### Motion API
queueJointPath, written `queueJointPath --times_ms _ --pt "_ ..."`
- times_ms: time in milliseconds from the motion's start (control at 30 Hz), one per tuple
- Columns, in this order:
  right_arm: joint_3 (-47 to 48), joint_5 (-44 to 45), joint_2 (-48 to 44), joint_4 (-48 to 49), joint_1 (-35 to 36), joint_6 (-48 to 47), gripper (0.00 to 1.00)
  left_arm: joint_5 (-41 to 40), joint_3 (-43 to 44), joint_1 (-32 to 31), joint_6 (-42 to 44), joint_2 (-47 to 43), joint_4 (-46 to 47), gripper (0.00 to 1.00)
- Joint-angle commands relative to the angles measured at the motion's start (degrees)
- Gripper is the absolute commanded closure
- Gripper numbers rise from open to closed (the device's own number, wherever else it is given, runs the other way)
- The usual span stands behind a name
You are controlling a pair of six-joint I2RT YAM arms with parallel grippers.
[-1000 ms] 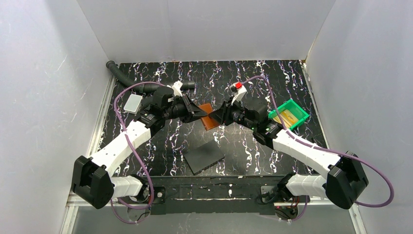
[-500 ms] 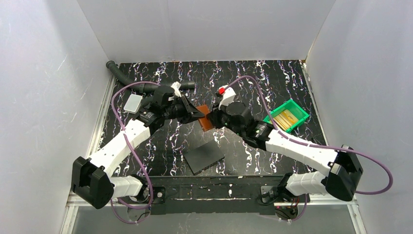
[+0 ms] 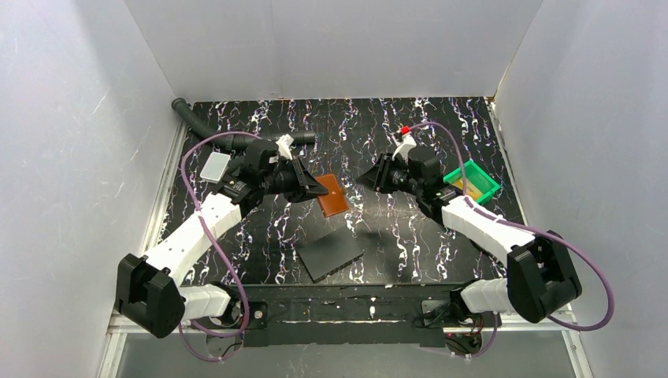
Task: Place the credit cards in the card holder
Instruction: Open the card holder at the center of the board.
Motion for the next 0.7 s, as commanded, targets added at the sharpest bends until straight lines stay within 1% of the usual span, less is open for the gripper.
queueJointPath --times_ms 0,33,100,133,167,200,267,333,367,400,433,467,533,567,600,633,667 --pt "-1.59 -19.42 -1.86 7.75 -3.34 6.1 0.53 10.35 -0.08 1.07 5.58 0.25 7.69 1.0" --pt "-2.46 -21.8 -2.76 8.56 -4.67 5.61 0.47 10.06 0.2 1.23 6.85 0.27 7.05 1.0" --pt "-4.58 -27.84 -4.77 13.56 -5.39 4.46 0.37 8.91 0.46 1.34 9.37 0.22 5.63 1.0" --pt "-4.85 -29.75 -5.86 13.55 -5.11 2.3 0.34 8.58 0.42 1.36 10.19 0.32 5.02 1.0" --pt "-4.73 -29.57 -7.39 11.22 -4.35 -1.45 0.3 8.32 0.21 1.37 10.48 0.37 4.9 1.0" --pt "-4.68 -27.47 -9.39 8.45 -3.3 -4.99 0.26 8.5 -0.17 1.4 10.43 0.41 5.33 1.0" --pt "-4.42 -22.46 -12.55 4.75 -0.89 -9.82 0.2 9.19 -0.6 1.4 10.3 0.65 6.71 1.0" --pt "-1.71 -14.06 -13.03 -0.72 3.0 -12.54 0.17 9.15 -0.48 1.35 10.45 1.07 6.35 1.0" --pt "0.25 -9.02 -12.31 -3.7 5.88 -13.95 0.11 9.29 -0.45 1.37 10.49 1.3 6.38 1.0" --pt "2.31 -2.57 -11.5 -7.13 9.52 -14.85 0.03 9.28 -0.35 1.45 10.6 1.49 6.08 1.0" --pt "4.05 8.07 -10.76 -10.38 12.87 -14.22 0.02 9.11 -0.27 1.46 10.8 1.67 5.7 1.0" --pt "4.97 15.52 -9.9 -11.04 15.49 -13.97 0.04 9.27 -0.21 1.46 10.84 1.81 5.61 1.0" --pt "6.97 23.37 -8.32 -15.04 18.11 -12.67 0.12 9.21 -0.36 1.42 10.75 1.99 5.76 1.0" --pt "7.31 25.52 -7.54 -15.38 18.59 -11.75 0.16 9.38 -0.47 1.46 10.49 2.03 5.98 1.0" --pt "7.7 25.7 -6.78 -14.73 18.89 -11.91 0.22 9.66 -0.5 1.46 10.33 2.18 6.24 1.0" --pt "8.62 28.73 -5.81 -16.35 19.56 -12.05 0.33 9.87 -0.59 1.46 10.12 2.4 6.45 1.0" --pt "9.56 30.76 -4.82 -17.5 20.3 -12.19 0.4 10.0 -0.54 1.46 9.9 2.53 6.64 1.0"
